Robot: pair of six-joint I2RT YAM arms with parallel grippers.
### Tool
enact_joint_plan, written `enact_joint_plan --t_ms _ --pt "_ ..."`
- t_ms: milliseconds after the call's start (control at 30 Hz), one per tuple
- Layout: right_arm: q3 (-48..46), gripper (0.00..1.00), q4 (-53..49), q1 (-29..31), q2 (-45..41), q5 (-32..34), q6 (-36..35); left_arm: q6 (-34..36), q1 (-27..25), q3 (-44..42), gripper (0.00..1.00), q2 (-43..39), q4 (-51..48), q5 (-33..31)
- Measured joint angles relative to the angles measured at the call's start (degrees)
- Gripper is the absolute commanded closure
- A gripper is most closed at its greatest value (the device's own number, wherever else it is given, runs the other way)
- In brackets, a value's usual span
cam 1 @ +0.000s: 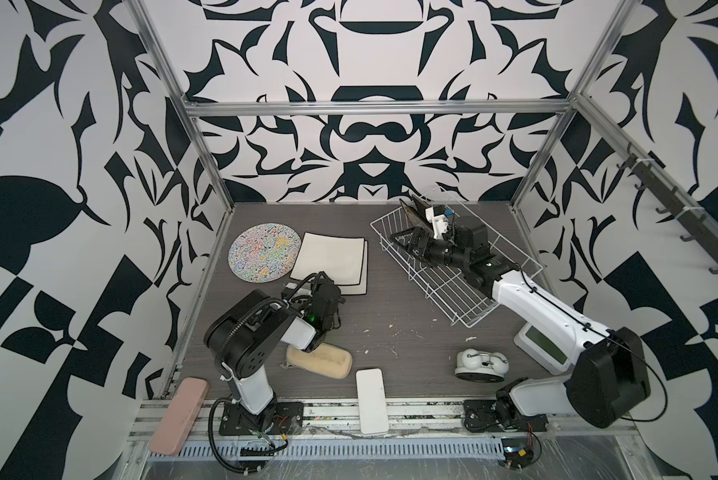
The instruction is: Unload the plates from the dish rack
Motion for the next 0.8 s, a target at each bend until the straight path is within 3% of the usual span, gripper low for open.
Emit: enact_joint_plan --t_ms 800 --pt "0.0 0.01 -1.1 0.0 0.0 0.2 -0.3 -2.2 0.1 1.3 1.00 1.5 -1.3 1.6"
